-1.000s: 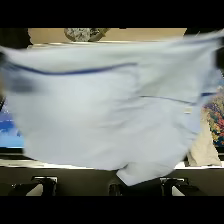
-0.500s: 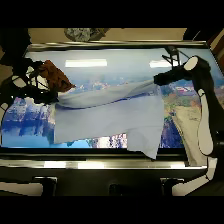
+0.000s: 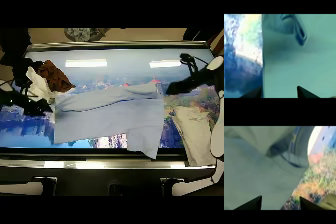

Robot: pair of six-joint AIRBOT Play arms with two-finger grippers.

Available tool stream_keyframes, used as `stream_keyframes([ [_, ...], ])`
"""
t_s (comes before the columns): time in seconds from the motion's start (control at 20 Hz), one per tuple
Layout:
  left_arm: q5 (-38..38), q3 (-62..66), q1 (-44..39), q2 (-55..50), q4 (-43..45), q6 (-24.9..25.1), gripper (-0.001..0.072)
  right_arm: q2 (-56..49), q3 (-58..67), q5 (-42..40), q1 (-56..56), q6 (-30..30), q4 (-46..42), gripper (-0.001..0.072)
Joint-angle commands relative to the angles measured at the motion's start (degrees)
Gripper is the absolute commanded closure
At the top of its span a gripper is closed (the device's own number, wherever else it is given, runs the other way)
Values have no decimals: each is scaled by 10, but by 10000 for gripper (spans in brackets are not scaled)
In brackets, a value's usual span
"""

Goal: Fold the shirts.

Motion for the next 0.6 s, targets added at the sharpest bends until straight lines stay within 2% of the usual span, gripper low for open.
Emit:
stream_keyframes([
  [0.0,15,-195,44,91,0,30,189,16,-37,131,-41,-19,-42,160],
  [0.15,84,-325,64,147,-5,61,217,24,-69,119,-35,-25,-17,160],
  [0.25,108,-347,62,149,-29,77,217,24,-74,120,-32,-32,-11,160],
  [0.45,150,-350,46,149,-48,71,219,24,-74,122,-32,-36,-17,160],
  [0.5,162,-353,41,149,-48,70,237,24,-74,122,-32,-36,-16,160],
  [0.55,172,-356,38,148,-48,66,300,24,-74,122,-32,-36,-17,160],
])
